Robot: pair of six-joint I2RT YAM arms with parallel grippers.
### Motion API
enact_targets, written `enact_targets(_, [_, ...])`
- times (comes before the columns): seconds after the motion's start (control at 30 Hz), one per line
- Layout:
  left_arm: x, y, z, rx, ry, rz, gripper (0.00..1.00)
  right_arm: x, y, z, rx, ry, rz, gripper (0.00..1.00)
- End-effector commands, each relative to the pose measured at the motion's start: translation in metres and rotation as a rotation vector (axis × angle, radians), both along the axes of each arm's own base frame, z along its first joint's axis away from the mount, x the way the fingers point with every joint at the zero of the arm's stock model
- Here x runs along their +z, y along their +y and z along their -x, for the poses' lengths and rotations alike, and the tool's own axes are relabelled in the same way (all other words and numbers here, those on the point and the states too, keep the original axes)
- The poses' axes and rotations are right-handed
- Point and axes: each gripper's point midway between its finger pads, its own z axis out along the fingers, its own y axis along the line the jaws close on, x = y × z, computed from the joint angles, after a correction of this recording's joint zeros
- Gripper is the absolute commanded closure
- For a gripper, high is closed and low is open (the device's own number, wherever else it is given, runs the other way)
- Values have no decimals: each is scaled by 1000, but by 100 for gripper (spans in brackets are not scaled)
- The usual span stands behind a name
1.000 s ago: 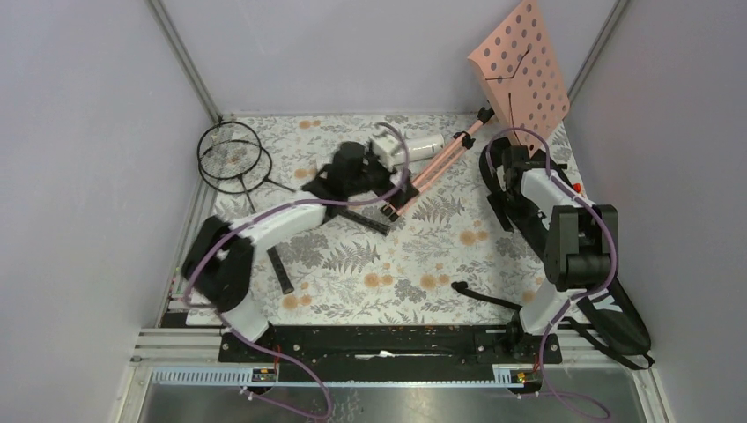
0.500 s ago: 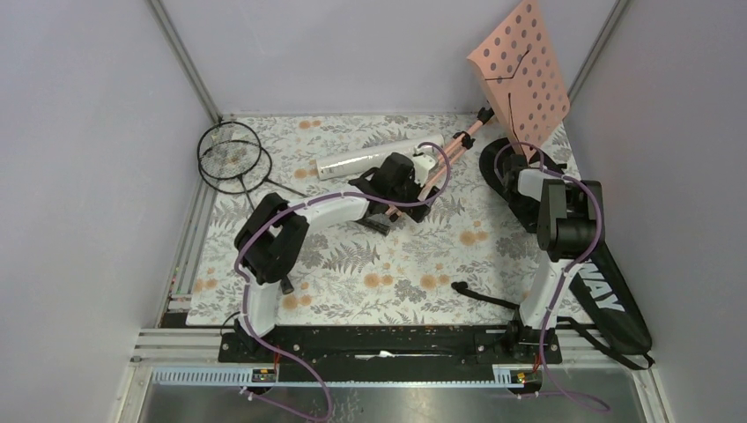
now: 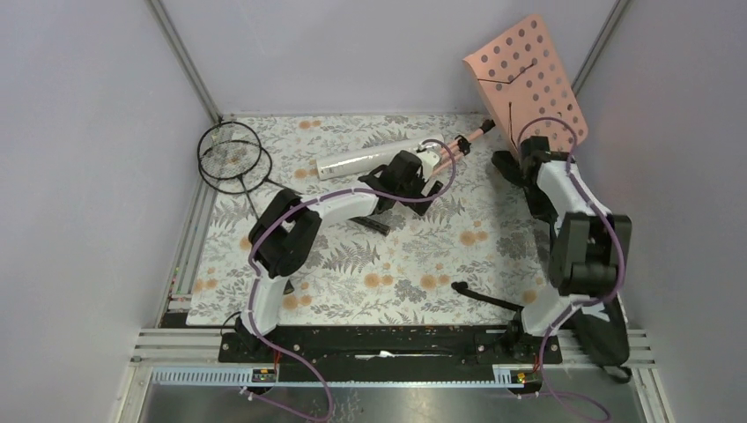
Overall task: Pack up the badminton gear
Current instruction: Adjust the racket bag.
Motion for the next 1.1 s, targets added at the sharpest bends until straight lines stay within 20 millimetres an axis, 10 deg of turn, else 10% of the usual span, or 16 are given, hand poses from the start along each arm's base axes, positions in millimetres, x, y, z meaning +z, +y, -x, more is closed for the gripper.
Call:
enact_targets(0.0, [9, 3, -22, 99, -45, -8, 1, 61, 56, 15, -78, -235, -309, 100])
enact_targets(0.53, [20, -9, -21, 79, 7, 30, 1, 205, 150, -38, 287, -963, -799, 100])
enact_targets(0.87, [160, 40, 40, -45, -144, 510, 1, 301, 253, 3, 493, -1014, -1542, 97])
enact_targets(1.07, [194, 65, 119, -227, -163, 638, 1, 356, 287, 50, 761, -1024, -1869, 100])
